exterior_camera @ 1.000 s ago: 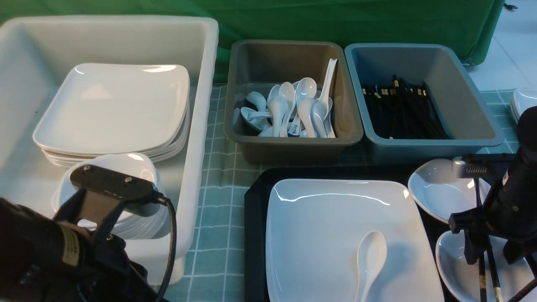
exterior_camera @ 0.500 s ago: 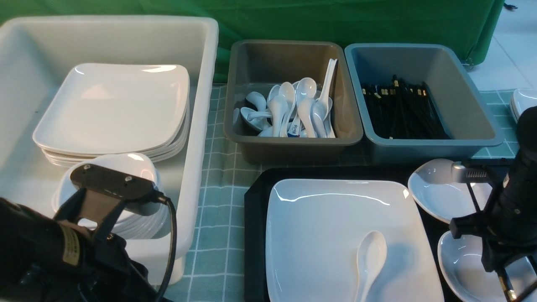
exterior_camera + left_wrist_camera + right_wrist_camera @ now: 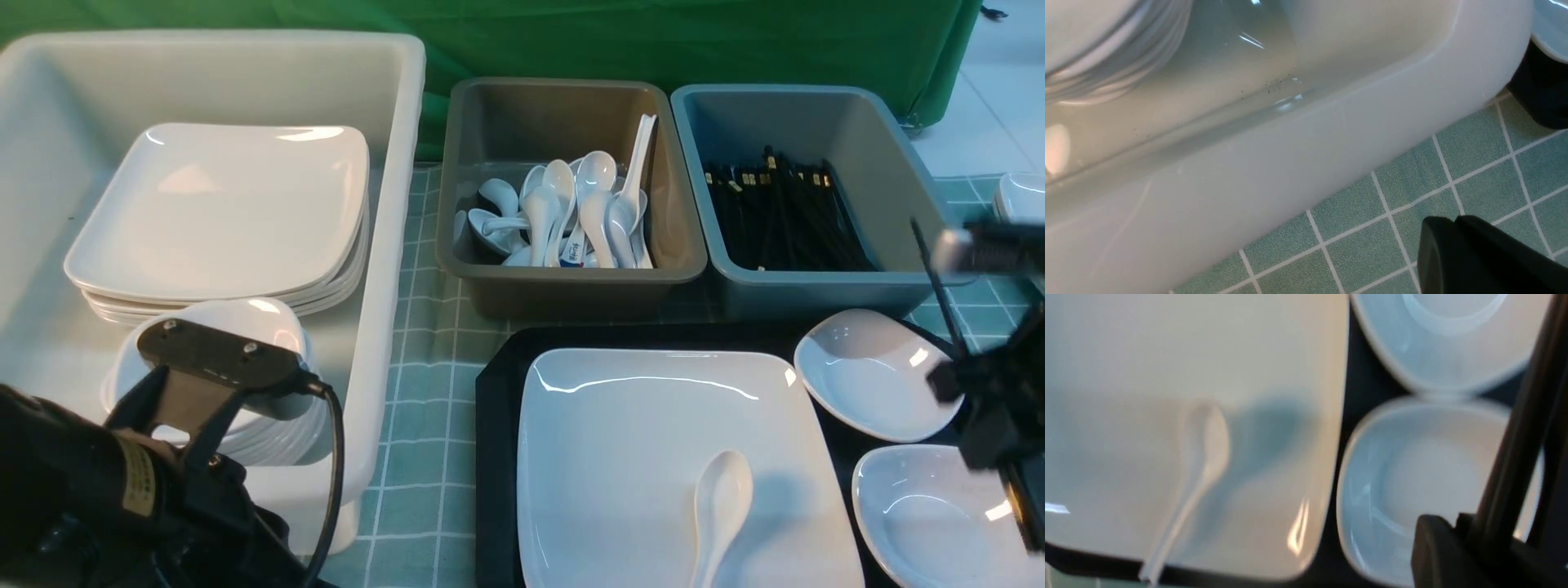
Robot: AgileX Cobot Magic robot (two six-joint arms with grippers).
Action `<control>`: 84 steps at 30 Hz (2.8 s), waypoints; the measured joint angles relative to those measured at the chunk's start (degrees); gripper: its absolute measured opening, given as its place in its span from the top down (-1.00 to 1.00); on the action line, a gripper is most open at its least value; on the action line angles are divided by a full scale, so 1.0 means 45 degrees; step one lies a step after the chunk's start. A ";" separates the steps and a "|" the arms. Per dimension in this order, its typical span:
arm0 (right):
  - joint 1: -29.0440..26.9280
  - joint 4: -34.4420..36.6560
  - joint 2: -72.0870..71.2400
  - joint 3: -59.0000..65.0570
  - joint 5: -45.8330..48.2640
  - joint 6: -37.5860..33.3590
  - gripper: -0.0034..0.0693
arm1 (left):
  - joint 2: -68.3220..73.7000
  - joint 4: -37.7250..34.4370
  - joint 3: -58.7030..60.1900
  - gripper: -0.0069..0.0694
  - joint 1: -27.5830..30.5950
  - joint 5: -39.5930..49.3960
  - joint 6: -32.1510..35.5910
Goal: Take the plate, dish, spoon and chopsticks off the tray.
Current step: Use the right arm to put the chopsticks into the small storage box on the right, then use the left arm to grab a soup spoon from the plate
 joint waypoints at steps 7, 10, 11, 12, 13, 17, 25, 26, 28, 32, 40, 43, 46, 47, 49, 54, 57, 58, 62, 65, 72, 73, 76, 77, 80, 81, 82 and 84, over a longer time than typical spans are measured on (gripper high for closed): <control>-0.0402 0.2449 0.4594 -0.6269 0.0043 -0.0585 0.72 | 0.0000 -0.0710 0.0000 0.80 0.0000 0.0164 0.0000; -0.0652 0.3120 0.6229 -0.8369 0.0043 -0.0502 0.72 | 0.0000 -0.0768 0.0000 0.80 0.0000 0.0462 0.0000; -0.0777 0.3277 0.6816 -0.9180 0.0055 -0.0386 0.72 | 0.0000 -0.0785 0.0000 0.80 0.0000 0.0554 0.0000; -0.0895 0.3375 0.7231 -0.9808 0.0055 -0.0307 0.72 | 0.0000 -0.0785 0.0000 0.80 0.0000 0.0639 0.0000; -0.1035 0.3636 0.7598 -1.0420 0.0055 -0.0230 0.72 | 0.0000 -0.0785 0.0000 0.80 0.0000 0.0713 0.0000; -0.1738 0.5103 0.8503 -1.2431 0.0067 -0.0175 0.72 | 0.0000 -0.0785 0.0000 0.80 0.0000 0.0943 0.0000; -0.2840 0.6087 0.8594 -1.3752 0.0000 0.0061 0.72 | 0.0000 -0.0785 0.0000 0.80 0.0000 0.0729 0.0000; -0.2976 0.6113 0.8594 -1.3752 -0.0154 0.0061 0.72 | 0.0000 -0.0785 0.0000 0.80 0.0000 0.0700 0.0000; -0.3060 0.6113 0.8594 -1.3752 -0.0592 0.0061 0.72 | 0.0000 -0.0745 0.0000 0.80 0.0000 0.0673 0.0000; -0.3020 0.6028 0.8765 -1.3752 -0.1568 0.0061 0.72 | 0.0000 -0.0670 0.0000 0.80 0.0000 0.0648 0.0000; -0.2446 0.4855 0.9969 -1.3752 -0.3249 0.0115 0.72 | 0.0000 0.0065 0.0000 0.80 0.0000 0.0608 0.0000; -0.2128 0.4319 1.0141 -1.3752 -0.3169 0.0146 0.59 | 0.0000 0.0068 0.0000 0.80 0.0000 0.0608 0.0000; -0.1909 0.3883 1.0141 -1.3752 -0.2892 0.0157 0.17 | 0.0000 0.0068 0.0000 0.80 0.0000 0.0608 0.0000; -0.1770 0.3712 1.0141 -1.3752 -0.2378 0.0157 -0.18 | 0.0000 0.0068 0.0000 0.80 0.0000 0.0608 -0.0012; -0.1700 0.3594 1.0141 -1.3752 -0.1773 0.0157 -0.41 | 0.0000 0.0041 0.0000 0.80 0.0000 0.0608 -0.0025; -0.1665 0.2564 1.0114 -1.3888 0.0085 0.0157 -0.52 | 0.0000 -0.0111 0.0000 0.80 0.0000 0.0608 -0.0049; -0.1700 0.1891 0.9597 -1.3940 0.0095 0.0157 -0.20 | 0.0000 -0.0111 0.0000 0.80 0.0000 0.0529 -0.0049; -0.1736 0.1760 0.9261 -1.3940 0.0095 0.0157 0.05 | 0.0000 -0.0111 0.0000 0.80 0.0000 0.0513 -0.0049; -0.1784 0.1406 0.6059 -1.3767 0.0095 0.0047 0.77 | 0.0000 -0.0640 0.0000 0.80 0.0000 0.0417 -0.0049; -0.1756 0.1099 0.3645 -1.2713 0.0107 0.0012 0.82 | 0.0029 -0.1043 -0.0041 0.80 0.0000 0.0006 -0.0049; -0.1758 0.0051 -0.3222 -0.4221 0.0092 -0.0521 0.84 | 0.2238 -0.1513 -0.3414 0.80 -0.0189 0.0021 0.0543; -0.1758 0.0026 -0.3556 -0.3321 0.0081 -0.0539 0.84 | 0.2353 -0.1525 -0.3538 0.80 -0.0226 0.0021 0.0575; -0.1758 -0.0075 -0.5505 0.0502 -0.0002 -0.0665 0.84 | 0.3817 -0.1573 -0.5000 0.80 -0.0912 0.0034 0.0737; -0.1758 -0.0087 -0.6029 0.1572 -0.0067 -0.0693 0.84 | 0.4517 -0.1597 -0.5454 0.80 -0.1206 0.0061 0.0758; -0.1758 -0.0132 -0.7601 0.4443 -0.0299 -0.0720 0.84 | 0.6477 -0.1762 -0.6919 0.79 -0.2195 0.0337 0.0758; -0.1758 -0.0132 -0.8370 0.5825 -0.0410 -0.0736 0.84 | 0.7954 -0.1747 -0.7771 0.78 -0.2774 0.0657 0.0769; -0.1758 -0.0132 -0.8515 0.6071 -0.0433 -0.0749 0.84 | 0.8233 -0.1701 -0.7951 0.77 -0.2893 0.0791 0.0782; -0.1758 -0.0132 -0.9104 0.6971 -0.0506 -0.0830 0.84 | 0.9384 -0.1527 -0.8834 0.72 -0.3417 0.1251 0.0792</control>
